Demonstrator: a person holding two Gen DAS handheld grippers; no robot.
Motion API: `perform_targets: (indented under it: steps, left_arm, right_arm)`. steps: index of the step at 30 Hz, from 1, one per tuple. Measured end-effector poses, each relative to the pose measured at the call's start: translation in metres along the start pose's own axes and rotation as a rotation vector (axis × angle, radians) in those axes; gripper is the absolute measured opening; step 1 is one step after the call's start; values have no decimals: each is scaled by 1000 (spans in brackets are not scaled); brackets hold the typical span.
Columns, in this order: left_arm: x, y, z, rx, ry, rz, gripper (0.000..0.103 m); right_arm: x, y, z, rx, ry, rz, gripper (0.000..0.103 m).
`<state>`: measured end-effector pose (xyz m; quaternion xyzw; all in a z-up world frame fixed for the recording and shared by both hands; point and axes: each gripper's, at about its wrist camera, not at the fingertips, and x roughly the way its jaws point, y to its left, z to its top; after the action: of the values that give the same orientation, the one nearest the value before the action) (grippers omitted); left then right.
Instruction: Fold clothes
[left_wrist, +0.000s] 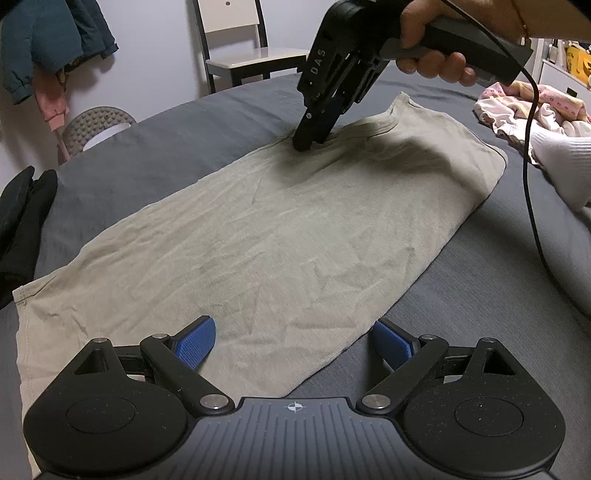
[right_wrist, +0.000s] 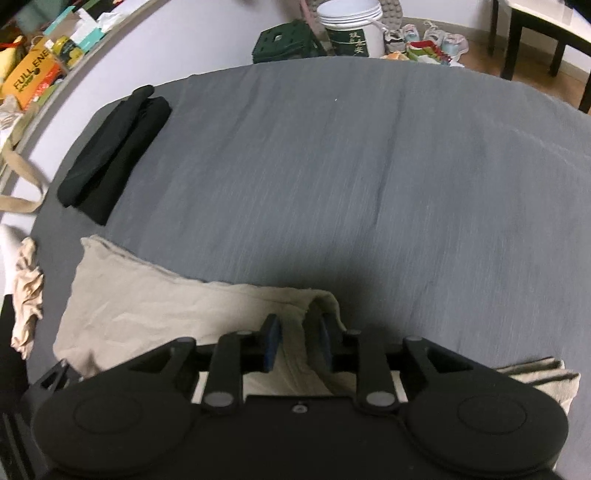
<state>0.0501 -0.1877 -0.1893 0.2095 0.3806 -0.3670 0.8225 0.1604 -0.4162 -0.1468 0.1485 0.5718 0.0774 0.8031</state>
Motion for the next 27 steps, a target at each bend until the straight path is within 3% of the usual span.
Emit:
perform_targets:
  steps: [8,11,17,19,27]
  left_arm:
    - [1,0,0,2,2,-1,92]
    - [1,0,0,3,3,-1,92]
    - [0,1,0,4,3,-2,92]
    - [0,1,0,5,5,-2,92]
    - [1,0,0,5,7,-3,92]
  right_arm:
    - [-4,1,1,-19,5,11,18]
    - [-5,1,1,-26,7,15,11]
    - [-7,2,1,-43,9,21,15]
    - [-6,4,-1,-61,2,17,8]
    - [-7,13,3,-109,-65,-70,2]
